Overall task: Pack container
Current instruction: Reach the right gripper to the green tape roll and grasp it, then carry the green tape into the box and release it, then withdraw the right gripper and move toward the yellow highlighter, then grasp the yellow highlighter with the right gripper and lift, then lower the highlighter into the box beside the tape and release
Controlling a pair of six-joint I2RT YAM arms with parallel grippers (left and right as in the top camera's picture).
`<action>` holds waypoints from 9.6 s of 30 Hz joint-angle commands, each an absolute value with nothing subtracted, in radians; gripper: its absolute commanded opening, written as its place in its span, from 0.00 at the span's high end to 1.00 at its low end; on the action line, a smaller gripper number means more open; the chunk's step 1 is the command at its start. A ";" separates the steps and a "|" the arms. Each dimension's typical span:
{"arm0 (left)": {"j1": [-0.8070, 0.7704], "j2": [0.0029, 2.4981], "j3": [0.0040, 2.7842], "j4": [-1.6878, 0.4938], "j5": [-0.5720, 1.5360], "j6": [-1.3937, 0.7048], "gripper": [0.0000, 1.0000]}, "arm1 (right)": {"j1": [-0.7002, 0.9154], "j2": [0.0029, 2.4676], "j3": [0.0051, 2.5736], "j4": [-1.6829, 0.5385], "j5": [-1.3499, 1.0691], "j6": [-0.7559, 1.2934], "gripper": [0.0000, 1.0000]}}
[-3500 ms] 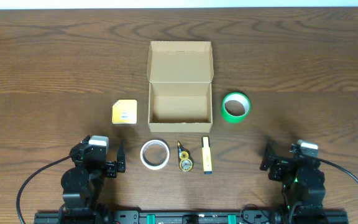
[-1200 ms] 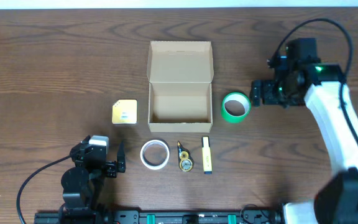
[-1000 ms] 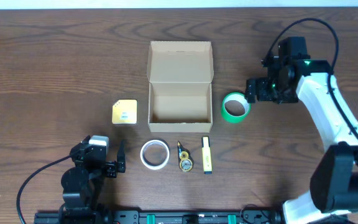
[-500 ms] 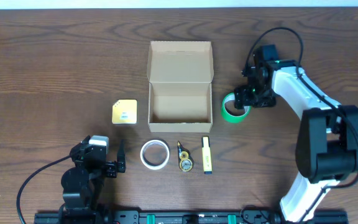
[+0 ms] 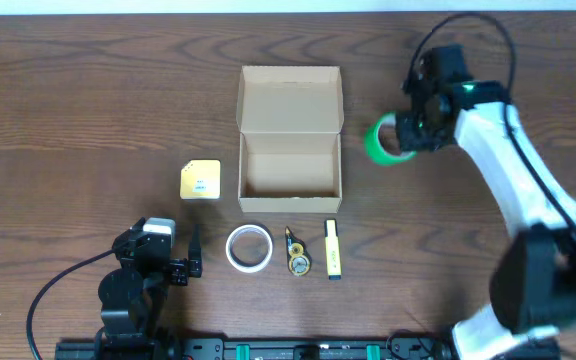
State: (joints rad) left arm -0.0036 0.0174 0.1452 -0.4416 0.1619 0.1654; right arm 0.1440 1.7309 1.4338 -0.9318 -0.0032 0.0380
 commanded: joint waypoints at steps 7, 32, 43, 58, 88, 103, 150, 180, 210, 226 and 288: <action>0.000 0.018 0.128 -0.444 0.174 0.180 0.05 | 0.373 1.497 1.488 -0.965 0.025 -0.070 0.99; 0.000 0.018 0.128 -0.444 0.174 0.180 0.05 | 0.595 1.910 1.593 -0.952 0.026 -0.357 0.99; 0.000 0.018 0.128 -0.444 0.174 0.180 0.05 | 0.592 1.972 1.591 -0.934 0.025 -0.473 0.99; 0.000 0.018 0.128 -0.444 0.173 0.180 0.05 | 0.593 2.054 1.589 -0.893 0.026 -0.473 0.96; 0.000 0.018 0.128 -0.444 0.174 0.180 0.05 | 0.671 1.619 1.864 -1.398 0.168 0.242 0.19; 0.000 0.018 0.128 -0.444 0.174 0.180 0.05 | 0.908 1.485 1.171 -1.309 0.070 1.421 0.01; 0.000 0.018 0.128 -0.444 0.174 0.179 0.05 | 0.923 1.563 0.721 -0.628 0.164 1.521 0.62; 0.000 0.018 0.128 -0.444 0.174 0.180 0.05 | 0.923 1.192 0.722 -1.040 0.138 1.003 0.30; 0.000 0.018 0.128 -0.444 0.174 0.180 0.05 | 0.821 1.564 0.684 -0.908 0.006 0.860 0.15; 0.000 0.018 0.128 -0.444 0.174 0.180 0.04 | 0.812 1.567 0.684 -0.780 -0.034 0.950 0.96; 0.000 0.018 0.128 -0.444 0.173 0.180 0.05 | 0.629 1.898 1.490 -0.825 0.131 0.357 0.83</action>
